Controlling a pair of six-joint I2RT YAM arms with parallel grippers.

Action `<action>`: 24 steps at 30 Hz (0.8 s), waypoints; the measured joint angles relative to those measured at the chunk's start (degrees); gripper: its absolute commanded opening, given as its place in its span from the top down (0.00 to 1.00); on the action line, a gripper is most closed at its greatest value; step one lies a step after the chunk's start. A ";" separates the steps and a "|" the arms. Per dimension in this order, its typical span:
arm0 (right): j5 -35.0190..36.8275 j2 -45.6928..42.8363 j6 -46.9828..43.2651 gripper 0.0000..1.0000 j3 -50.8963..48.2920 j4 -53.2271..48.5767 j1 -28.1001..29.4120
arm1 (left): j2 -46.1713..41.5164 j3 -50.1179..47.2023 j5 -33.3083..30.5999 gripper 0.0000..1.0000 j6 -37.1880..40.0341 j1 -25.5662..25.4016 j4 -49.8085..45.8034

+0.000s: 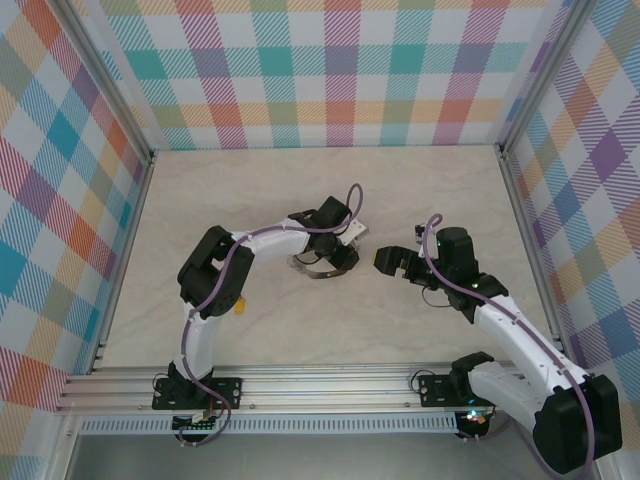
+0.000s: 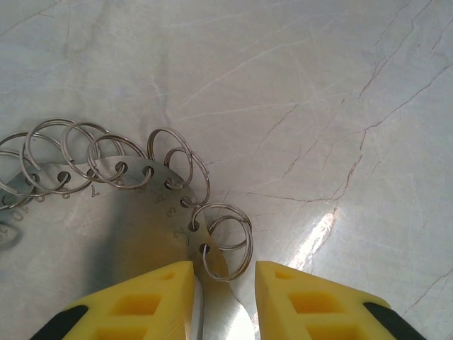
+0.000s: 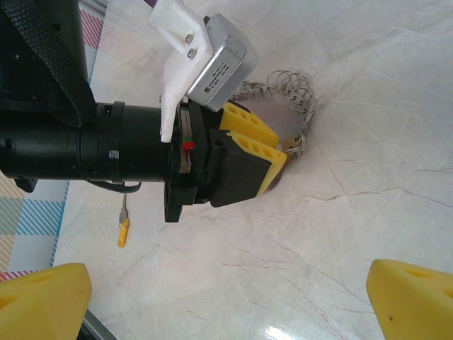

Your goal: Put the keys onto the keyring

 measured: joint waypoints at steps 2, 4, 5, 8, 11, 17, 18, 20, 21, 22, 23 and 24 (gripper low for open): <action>0.00 0.02 0.00 0.00 0.00 0.00 0.00 | 0.00 0.02 0.04 0.71 0.00 0.00 0.00; 0.00 0.02 0.00 0.00 0.00 0.00 0.00 | 0.00 0.02 0.04 0.72 0.00 0.00 0.00; 0.00 0.02 0.00 0.00 0.00 0.02 0.00 | 0.02 0.04 0.04 0.72 0.00 0.00 0.00; 0.00 0.02 0.00 0.00 0.00 0.02 0.00 | 0.22 0.09 0.04 0.72 0.00 0.00 0.02; 0.00 0.02 0.00 0.00 0.00 0.02 0.00 | 0.61 0.11 0.26 0.73 0.00 0.00 0.02; 0.00 0.02 -0.02 0.00 0.00 0.02 0.00 | 1.20 0.28 0.48 0.77 0.00 0.00 0.00; 0.00 0.02 -0.02 0.00 0.00 0.02 0.00 | 1.31 0.42 0.48 0.77 0.02 0.00 -0.02; 0.00 0.02 -0.04 0.00 0.00 0.02 0.00 | 1.51 0.74 0.52 0.80 0.00 0.00 0.00; 0.00 0.02 -0.07 0.00 0.00 0.02 0.00 | 1.60 0.87 0.50 0.81 0.02 0.00 0.02; 0.00 0.02 -0.13 0.00 0.00 0.02 0.00 | 1.62 0.96 0.52 0.82 0.00 0.00 0.00; 0.00 0.02 -0.17 0.00 0.00 0.02 0.00 | 1.64 1.01 0.52 0.84 0.00 0.00 0.00; 0.00 0.02 -0.20 0.00 0.00 0.02 0.00 | 1.64 1.07 0.55 0.85 0.02 0.00 0.00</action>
